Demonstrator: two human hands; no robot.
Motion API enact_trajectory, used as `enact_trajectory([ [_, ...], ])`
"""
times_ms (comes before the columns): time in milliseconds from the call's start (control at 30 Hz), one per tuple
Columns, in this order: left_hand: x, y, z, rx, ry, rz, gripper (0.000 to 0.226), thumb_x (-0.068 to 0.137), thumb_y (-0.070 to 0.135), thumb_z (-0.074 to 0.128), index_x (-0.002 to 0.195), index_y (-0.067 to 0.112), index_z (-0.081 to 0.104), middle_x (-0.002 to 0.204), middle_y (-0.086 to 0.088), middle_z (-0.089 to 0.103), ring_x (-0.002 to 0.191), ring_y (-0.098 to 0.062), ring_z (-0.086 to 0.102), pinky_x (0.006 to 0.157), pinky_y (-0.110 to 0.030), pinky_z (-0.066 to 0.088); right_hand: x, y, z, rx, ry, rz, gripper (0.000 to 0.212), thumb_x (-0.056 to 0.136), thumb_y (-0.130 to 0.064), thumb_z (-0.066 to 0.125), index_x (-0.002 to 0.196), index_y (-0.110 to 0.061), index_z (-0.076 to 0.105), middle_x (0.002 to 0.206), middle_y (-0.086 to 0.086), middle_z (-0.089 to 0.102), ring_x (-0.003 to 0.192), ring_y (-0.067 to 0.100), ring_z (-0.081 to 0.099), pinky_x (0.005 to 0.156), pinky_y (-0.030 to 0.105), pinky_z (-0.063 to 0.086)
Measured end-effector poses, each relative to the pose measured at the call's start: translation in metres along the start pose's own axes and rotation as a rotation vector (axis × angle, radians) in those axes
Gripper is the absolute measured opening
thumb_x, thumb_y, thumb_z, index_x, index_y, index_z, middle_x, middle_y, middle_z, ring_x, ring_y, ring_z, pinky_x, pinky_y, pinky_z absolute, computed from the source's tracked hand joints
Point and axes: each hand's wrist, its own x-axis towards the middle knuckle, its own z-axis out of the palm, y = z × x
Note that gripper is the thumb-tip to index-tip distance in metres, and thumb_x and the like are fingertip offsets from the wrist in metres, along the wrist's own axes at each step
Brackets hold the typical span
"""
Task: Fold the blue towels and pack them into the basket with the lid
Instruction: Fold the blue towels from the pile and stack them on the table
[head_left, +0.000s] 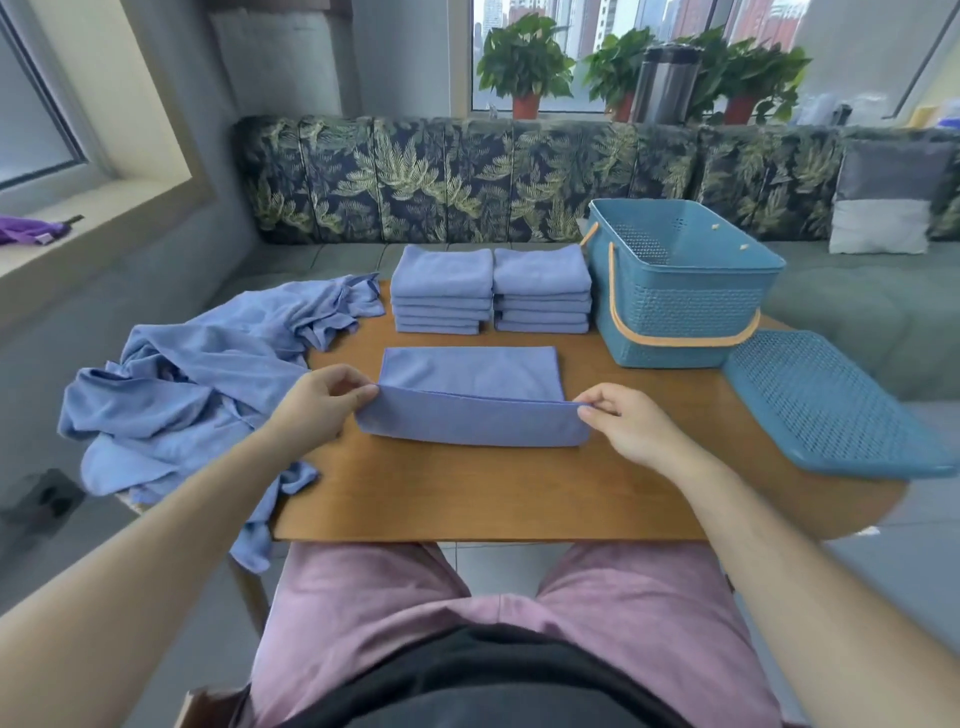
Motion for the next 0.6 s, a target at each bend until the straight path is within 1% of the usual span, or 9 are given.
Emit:
enact_trajectory([
  [133,-0.007,-0.008,0.005,-0.008,-0.046,-0.014,0.013,0.094,0.03,0.068,0.087,0.019,0.068,0.073,0.001,0.068,0.06,-0.012,0.055,0.064,-0.032,0.048,0.001,0.007,-0.005,0.012,-0.097,0.053,0.009,0.097,-0.018,0.066,0.094,-0.025,0.071,0.084,-0.004,0.075,0.076,0.009,0.065,0.079,0.03,0.05],
  [167,-0.008,-0.008,0.004,-0.02,-0.06,-0.022,0.013,0.094,0.029,0.069,0.088,0.017,0.069,0.076,-0.002,0.069,0.064,-0.014,0.057,0.065,-0.03,0.049,0.001,0.007,-0.008,0.033,-0.122,0.057,0.008,0.096,-0.017,0.067,0.093,-0.023,0.072,0.08,-0.004,0.075,0.073,0.01,0.065,0.076,0.03,0.052],
  [233,-0.01,-0.007,0.003,-0.061,-0.084,-0.039,0.015,0.094,0.026,0.07,0.091,0.012,0.071,0.083,-0.007,0.072,0.072,-0.016,0.061,0.065,-0.024,0.05,0.001,0.004,-0.014,0.08,-0.145,0.056,0.008,0.096,-0.01,0.066,0.094,-0.016,0.071,0.071,-0.006,0.072,0.063,0.008,0.061,0.065,0.023,0.049],
  [267,-0.011,-0.007,0.003,-0.071,-0.085,-0.045,0.016,0.093,0.026,0.07,0.091,0.011,0.071,0.085,-0.007,0.072,0.073,-0.016,0.062,0.064,-0.023,0.049,0.001,0.002,-0.016,0.101,-0.142,0.055,0.007,0.096,-0.008,0.065,0.096,-0.012,0.07,0.068,-0.006,0.07,0.06,0.007,0.06,0.061,0.02,0.047],
  [333,-0.008,-0.006,0.003,-0.086,-0.077,-0.051,0.017,0.093,0.028,0.07,0.091,0.011,0.07,0.082,-0.004,0.069,0.071,-0.016,0.061,0.063,-0.024,0.049,0.005,-0.001,-0.017,0.112,-0.118,0.055,0.004,0.097,-0.009,0.064,0.097,-0.01,0.068,0.065,-0.007,0.069,0.058,0.008,0.06,0.057,0.022,0.047],
  [433,0.009,-0.005,0.005,-0.077,-0.063,-0.068,0.018,0.092,0.034,0.071,0.089,0.016,0.07,0.074,0.0,0.063,0.063,-0.017,0.055,0.06,-0.032,0.05,0.021,-0.003,-0.013,0.042,-0.035,0.079,0.003,0.096,-0.014,0.066,0.095,-0.013,0.068,0.074,-0.002,0.073,0.059,0.009,0.062,0.058,0.027,0.053],
  [500,0.024,-0.003,0.009,-0.031,-0.054,-0.072,0.019,0.092,0.038,0.069,0.09,0.02,0.07,0.075,0.001,0.061,0.062,-0.016,0.054,0.055,-0.031,0.049,0.035,-0.002,-0.008,-0.012,0.016,0.097,0.003,0.096,-0.017,0.066,0.095,-0.015,0.069,0.082,0.001,0.073,0.062,0.008,0.062,0.059,0.026,0.054],
  [567,0.042,-0.004,0.016,0.006,-0.026,-0.061,0.019,0.092,0.039,0.068,0.091,0.021,0.07,0.081,0.002,0.064,0.069,-0.014,0.056,0.06,-0.028,0.046,0.051,0.0,-0.002,-0.053,0.079,0.097,0.004,0.095,-0.019,0.067,0.094,-0.018,0.07,0.088,0.004,0.073,0.069,0.012,0.062,0.065,0.029,0.055],
  [600,0.051,-0.005,0.021,0.013,-0.007,-0.054,0.018,0.092,0.038,0.068,0.09,0.02,0.07,0.083,0.002,0.066,0.072,-0.014,0.056,0.062,-0.026,0.044,0.06,0.003,0.002,-0.068,0.109,0.096,0.004,0.094,-0.02,0.067,0.093,-0.018,0.07,0.089,0.004,0.072,0.069,0.011,0.061,0.066,0.027,0.052],
])
